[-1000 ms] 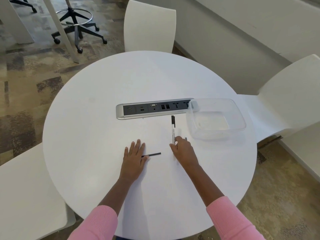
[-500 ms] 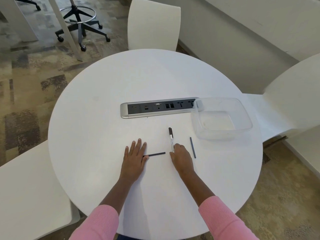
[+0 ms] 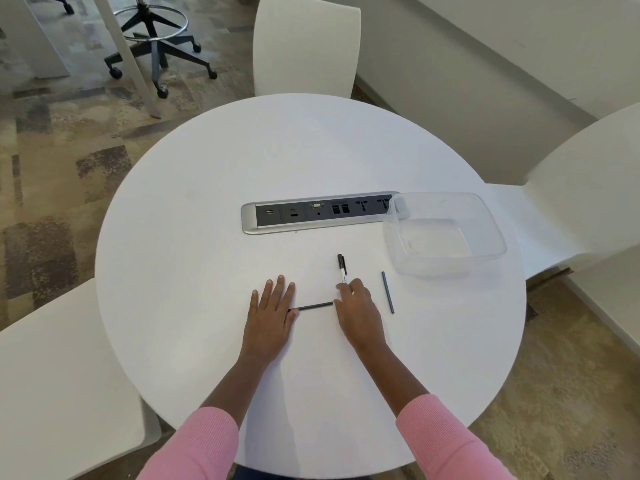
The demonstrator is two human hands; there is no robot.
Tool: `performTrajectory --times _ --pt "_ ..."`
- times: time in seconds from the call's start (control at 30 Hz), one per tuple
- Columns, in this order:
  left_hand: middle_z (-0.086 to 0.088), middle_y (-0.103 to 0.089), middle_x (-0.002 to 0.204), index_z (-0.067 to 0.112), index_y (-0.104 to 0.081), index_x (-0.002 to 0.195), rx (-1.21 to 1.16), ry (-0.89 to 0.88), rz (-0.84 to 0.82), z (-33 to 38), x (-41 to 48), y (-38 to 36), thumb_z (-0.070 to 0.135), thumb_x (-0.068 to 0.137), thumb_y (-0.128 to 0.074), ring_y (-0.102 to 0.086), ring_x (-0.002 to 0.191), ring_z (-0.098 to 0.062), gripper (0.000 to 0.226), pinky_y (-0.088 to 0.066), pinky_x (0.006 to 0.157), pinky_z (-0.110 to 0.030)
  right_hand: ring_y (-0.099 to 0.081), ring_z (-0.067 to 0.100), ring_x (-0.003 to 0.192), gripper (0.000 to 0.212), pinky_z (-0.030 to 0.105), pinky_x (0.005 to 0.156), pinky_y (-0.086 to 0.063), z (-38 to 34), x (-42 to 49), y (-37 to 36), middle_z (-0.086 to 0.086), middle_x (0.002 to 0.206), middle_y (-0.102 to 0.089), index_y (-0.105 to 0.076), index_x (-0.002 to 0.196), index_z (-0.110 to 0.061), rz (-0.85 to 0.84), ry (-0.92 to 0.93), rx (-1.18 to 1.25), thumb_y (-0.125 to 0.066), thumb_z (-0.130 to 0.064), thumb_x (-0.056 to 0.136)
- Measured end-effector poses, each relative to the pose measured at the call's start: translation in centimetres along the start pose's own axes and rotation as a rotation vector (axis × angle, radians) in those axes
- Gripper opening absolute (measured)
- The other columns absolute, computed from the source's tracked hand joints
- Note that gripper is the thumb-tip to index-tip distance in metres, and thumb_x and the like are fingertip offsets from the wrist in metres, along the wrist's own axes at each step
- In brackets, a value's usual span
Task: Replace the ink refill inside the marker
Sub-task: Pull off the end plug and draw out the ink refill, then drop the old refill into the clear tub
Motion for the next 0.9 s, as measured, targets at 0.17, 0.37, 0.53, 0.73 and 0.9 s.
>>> performTrajectory --times 0.17,0.37,0.53,0.73,0.9 --pt "-0.008 -0.02 0.155 0.016 -0.027 0.144 0.04 0.031 -0.009 -0.4 -0.1 -0.2 0.041 0.095 -0.02 -0.018 0.143 -0.032 0.055 -0.011 0.116 -0.048 -0.051 0.032 0.101 0.025 0.041 0.069 -0.046 -2.2 -0.3 -0.8 0.018 0.112 -0.052 -0.053 0.11 -0.002 -0.041 0.179 -0.008 -0.038 -0.014 0.094" --pt "-0.01 -0.024 0.153 0.015 -0.031 0.143 0.066 0.01 -0.022 -0.5 -0.3 0.0 0.046 0.094 -0.015 -0.022 0.141 -0.034 0.06 -0.014 0.115 -0.05 -0.051 0.032 0.096 0.018 0.041 0.07 -0.049 -2.7 -0.7 -1.8 0.016 0.108 -0.05 -0.052 0.102 -0.002 -0.077 0.201 -0.087 -0.037 -0.002 0.091" --pt "-0.017 -0.046 0.141 0.01 -0.05 0.132 0.093 0.024 -0.034 -0.2 -0.4 0.8 0.05 0.093 -0.002 -0.045 0.128 -0.038 0.073 -0.035 0.103 -0.056 -0.06 0.025 0.058 0.014 0.029 0.04 -0.048 -3.2 -1.3 -0.3 0.01 0.069 -0.06 -0.06 0.067 -0.005 -0.011 0.229 -0.132 -0.072 0.002 0.065" --pt "-0.021 -0.046 0.14 0.006 -0.049 0.132 0.059 0.073 -0.023 0.0 -0.2 1.0 0.057 0.089 0.008 -0.045 0.127 -0.04 0.087 -0.036 0.102 -0.056 -0.061 0.028 0.063 0.008 0.03 0.05 -0.052 -1.7 -0.8 2.2 0.013 0.073 -0.062 -0.062 0.07 -0.003 0.065 0.235 -0.117 -0.07 -0.001 0.069" --pt "-0.018 -0.03 0.15 0.007 -0.035 0.14 0.021 0.077 -0.016 1.0 0.6 0.4 0.064 0.079 0.021 -0.027 0.138 -0.038 0.1 -0.022 0.113 -0.051 -0.055 0.036 0.091 0.019 0.045 0.071 -0.052 2.3 0.7 6.6 0.021 0.1 -0.056 -0.059 0.097 0.001 0.158 0.122 0.031 -0.046 -0.01 0.09"
Point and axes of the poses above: each hand's wrist, its own x-axis towards the middle knuckle, its own y-axis out of the back of the hand, z = x × y, the point moved 5 cm from there along x, towards the middle knuckle
